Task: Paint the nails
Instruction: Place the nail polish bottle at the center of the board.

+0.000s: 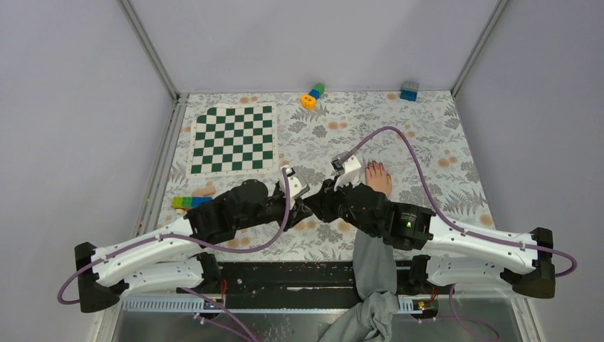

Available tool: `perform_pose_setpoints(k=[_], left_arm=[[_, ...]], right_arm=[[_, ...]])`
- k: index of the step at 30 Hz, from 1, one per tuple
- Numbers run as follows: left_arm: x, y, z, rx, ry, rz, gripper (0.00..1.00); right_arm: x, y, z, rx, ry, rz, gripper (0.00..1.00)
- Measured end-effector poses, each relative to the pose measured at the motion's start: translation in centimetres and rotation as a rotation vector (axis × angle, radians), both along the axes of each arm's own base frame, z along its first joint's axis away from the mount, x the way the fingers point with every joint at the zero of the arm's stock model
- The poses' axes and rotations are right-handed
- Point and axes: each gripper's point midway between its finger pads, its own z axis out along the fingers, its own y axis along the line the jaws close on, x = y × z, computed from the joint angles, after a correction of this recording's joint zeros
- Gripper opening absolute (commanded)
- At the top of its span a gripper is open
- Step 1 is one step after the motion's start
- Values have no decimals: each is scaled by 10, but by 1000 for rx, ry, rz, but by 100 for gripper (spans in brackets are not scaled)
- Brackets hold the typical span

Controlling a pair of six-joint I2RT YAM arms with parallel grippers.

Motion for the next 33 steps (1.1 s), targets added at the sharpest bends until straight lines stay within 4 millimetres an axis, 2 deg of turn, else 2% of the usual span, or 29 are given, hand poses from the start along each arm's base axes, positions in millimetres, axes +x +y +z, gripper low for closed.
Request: perform_pose_setpoints(k=[2, 3, 4, 5, 13, 19, 22, 26, 30, 33], left_arm=[[1, -1, 0, 3, -1, 3, 38], [1, -1, 0, 4, -1, 4, 61], [2, -1, 1, 4, -3, 4, 90], [2, -2, 3, 1, -6, 3, 98], [-2, -4, 18, -58, -19, -17, 99], [1, 9, 42, -128, -59, 14, 99], [20, 27, 56, -167, -88, 106, 99], [53, 53, 67, -186, -97, 253, 99], [90, 92, 62, -188, -62, 451, 99], [96, 109, 61, -197, -60, 518, 99]], right_arm=[[0, 0, 0, 0, -1, -3, 0], [1, -1, 1, 1, -3, -5, 0], [1, -1, 1, 2, -5, -8, 0], [2, -2, 2, 2, -8, -13, 0], [18, -26, 4, -56, -104, -103, 0], [49, -61, -27, -230, -192, -220, 0], [69, -88, -54, -316, -208, -296, 0], [88, -115, -91, -399, -234, -355, 0], [106, -127, -119, -452, -263, -380, 0], [122, -129, -138, -481, -267, -380, 0]])
